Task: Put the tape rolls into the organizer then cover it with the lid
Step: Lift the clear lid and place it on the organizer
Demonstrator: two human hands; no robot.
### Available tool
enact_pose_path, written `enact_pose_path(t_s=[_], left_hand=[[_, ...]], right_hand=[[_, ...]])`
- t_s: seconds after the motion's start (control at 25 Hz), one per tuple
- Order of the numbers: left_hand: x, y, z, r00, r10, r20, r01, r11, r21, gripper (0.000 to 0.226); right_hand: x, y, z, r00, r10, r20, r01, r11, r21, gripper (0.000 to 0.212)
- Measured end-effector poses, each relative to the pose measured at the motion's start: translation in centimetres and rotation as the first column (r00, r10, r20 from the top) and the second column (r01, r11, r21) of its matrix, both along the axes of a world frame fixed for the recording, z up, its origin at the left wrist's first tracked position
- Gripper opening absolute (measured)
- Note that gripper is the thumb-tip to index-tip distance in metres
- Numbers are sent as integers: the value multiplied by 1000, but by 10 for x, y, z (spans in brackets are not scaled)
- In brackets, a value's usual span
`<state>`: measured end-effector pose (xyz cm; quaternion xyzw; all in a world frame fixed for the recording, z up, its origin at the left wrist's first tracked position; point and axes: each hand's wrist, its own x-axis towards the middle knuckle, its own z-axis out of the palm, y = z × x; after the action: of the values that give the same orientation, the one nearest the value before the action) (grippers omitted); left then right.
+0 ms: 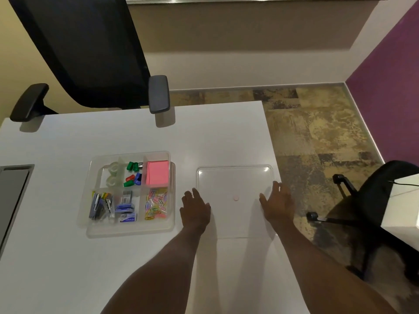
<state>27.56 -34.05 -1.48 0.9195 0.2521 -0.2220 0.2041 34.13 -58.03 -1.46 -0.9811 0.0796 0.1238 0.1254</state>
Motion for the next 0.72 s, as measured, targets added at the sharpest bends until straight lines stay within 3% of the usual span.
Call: enact_pose_path(t_s=[0.12, 0.44, 0.72], left_hand=[[4, 1, -4, 999, 41, -2, -41, 999, -11, 65], [10, -9, -1, 960, 271, 66, -260, 955, -142, 40], [14, 5, 19, 880, 430, 201, -384, 894, -229, 53]], right_hand=[[2, -6, -7, 988, -154, 16, 153, 986, 69, 56], [4, 8, -15, 954, -299, -36, 299, 930, 211, 39], [7, 19, 6, 941, -321, 103, 270, 901, 339, 37]])
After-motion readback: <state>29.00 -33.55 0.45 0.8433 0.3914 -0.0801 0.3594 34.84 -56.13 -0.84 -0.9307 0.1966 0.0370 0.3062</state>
